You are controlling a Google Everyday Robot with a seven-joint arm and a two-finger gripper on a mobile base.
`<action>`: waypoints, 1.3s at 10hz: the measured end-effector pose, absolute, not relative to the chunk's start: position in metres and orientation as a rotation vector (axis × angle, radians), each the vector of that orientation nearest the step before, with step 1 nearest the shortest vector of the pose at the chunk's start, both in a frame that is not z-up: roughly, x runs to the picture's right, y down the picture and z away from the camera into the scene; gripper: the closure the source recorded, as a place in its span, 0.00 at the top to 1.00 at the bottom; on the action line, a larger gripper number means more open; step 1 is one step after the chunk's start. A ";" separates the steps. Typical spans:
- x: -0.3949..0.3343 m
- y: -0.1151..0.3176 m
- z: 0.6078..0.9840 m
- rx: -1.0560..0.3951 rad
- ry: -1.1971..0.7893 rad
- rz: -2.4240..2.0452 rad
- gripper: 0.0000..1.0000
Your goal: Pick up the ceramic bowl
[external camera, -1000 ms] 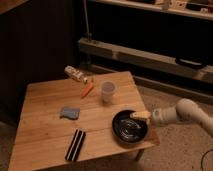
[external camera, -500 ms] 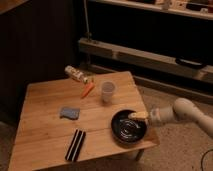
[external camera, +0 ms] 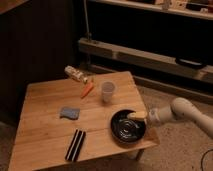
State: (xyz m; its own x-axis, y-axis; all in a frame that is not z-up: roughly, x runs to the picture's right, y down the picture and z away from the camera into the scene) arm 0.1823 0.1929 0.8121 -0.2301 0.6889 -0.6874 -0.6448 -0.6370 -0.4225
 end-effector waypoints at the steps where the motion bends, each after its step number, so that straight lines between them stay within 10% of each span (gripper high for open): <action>1: 0.182 0.194 0.812 -1.130 -0.059 1.960 0.58; 7: 0.181 0.204 0.820 -1.148 0.023 1.959 0.00; 13: 0.187 0.198 0.815 -1.136 0.052 1.977 0.00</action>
